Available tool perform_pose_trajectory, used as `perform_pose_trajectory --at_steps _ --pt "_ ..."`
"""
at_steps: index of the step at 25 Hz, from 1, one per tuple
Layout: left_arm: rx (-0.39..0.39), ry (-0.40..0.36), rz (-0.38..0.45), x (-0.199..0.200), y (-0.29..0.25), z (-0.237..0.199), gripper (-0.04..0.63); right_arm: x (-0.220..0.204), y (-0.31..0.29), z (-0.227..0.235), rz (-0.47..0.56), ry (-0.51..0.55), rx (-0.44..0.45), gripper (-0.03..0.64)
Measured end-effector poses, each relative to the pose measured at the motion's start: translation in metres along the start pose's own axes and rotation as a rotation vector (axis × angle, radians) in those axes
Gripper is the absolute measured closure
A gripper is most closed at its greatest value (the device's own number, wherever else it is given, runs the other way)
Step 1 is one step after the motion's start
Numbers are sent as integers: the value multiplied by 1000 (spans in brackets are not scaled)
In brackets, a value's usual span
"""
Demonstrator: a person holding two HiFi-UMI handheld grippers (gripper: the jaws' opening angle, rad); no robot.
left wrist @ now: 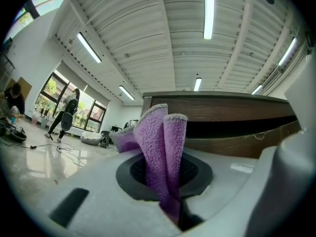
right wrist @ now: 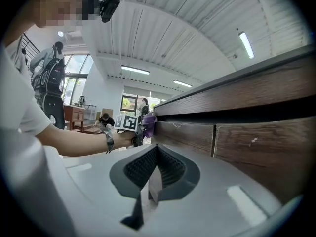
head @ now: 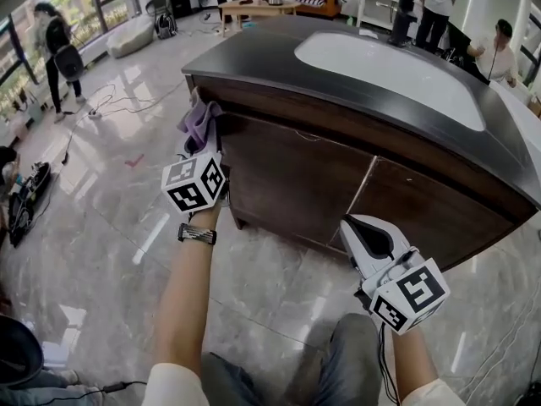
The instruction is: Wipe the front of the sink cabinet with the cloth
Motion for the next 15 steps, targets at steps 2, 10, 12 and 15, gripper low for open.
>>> perform_pose_trajectory --at_steps 2,10,12,15 --pt "-7 12 16 -2 1 13 557 -3 1 4 -4 -9 4 609" --pt "-202 -67 -27 -21 19 118 557 -13 16 14 -7 -3 46 609" --pt "-289 -108 -54 -32 27 151 557 -16 21 12 -6 -1 51 609" --pt "-362 -88 -67 -45 37 188 557 -18 28 13 -5 1 42 609"
Point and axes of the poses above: the fingertips, and each gripper's own axes: y backward along the fingers, z to its right, x out of its top, the point moved 8 cm from there along y, backward along the fingers, and after that the axes turned 3 degrees about y, right-handed, at the moved point
